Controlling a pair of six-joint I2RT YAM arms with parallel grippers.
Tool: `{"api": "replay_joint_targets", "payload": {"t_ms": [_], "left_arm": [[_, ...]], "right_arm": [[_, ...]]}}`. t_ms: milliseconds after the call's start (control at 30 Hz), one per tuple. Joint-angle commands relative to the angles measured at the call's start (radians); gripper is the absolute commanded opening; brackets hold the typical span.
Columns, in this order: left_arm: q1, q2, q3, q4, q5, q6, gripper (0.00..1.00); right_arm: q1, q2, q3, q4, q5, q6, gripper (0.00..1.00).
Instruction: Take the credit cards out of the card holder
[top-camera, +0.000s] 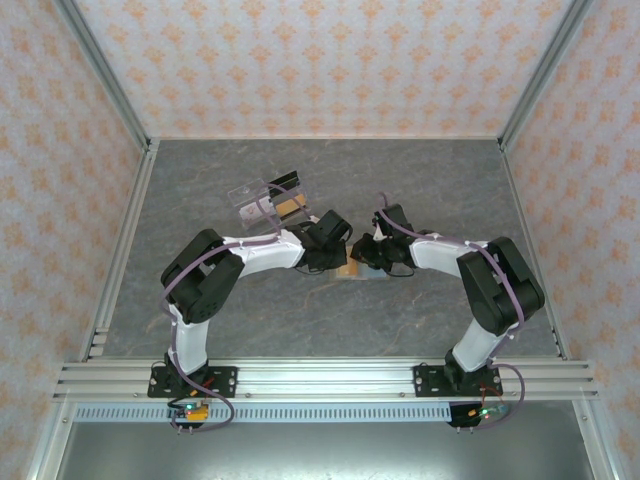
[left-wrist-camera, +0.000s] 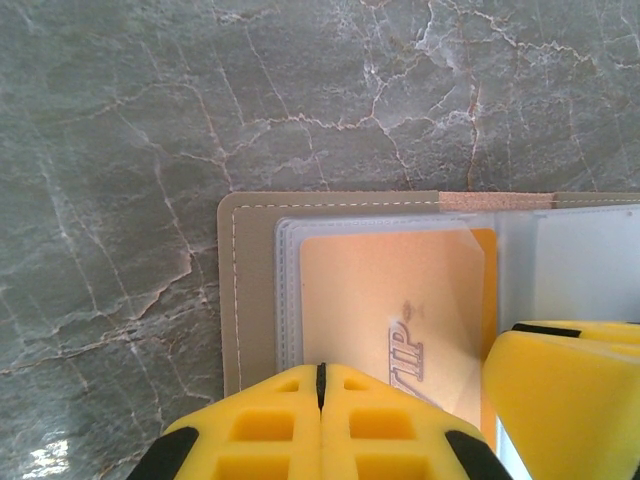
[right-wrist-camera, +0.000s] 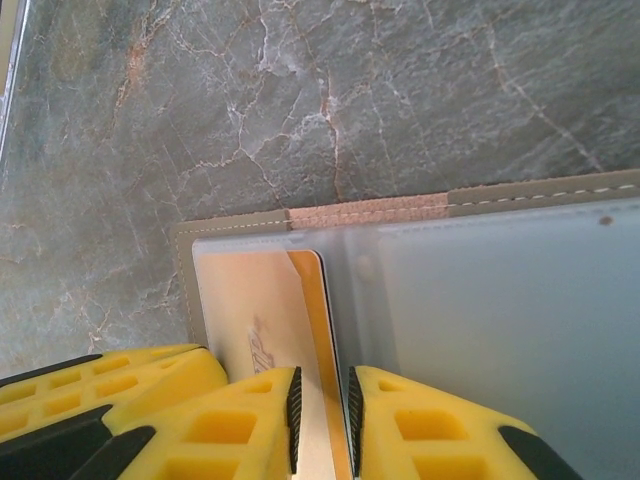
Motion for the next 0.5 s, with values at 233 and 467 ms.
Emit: {"api": "replay_joint_targets", "payload": {"t_ms": [233, 467], "left_arm": [[0.0, 0.064, -0.015, -0.064, -0.003, -0.013, 0.02], [0.001, 0.066, -0.018, -0.058, 0.009, -0.015, 0.02]], "right_arm": [[-0.003, 0.037, -0.013, 0.042, -0.05, -0.004, 0.23], [-0.003, 0.015, -0.042, 0.13, -0.109, 0.016, 0.19]]}}
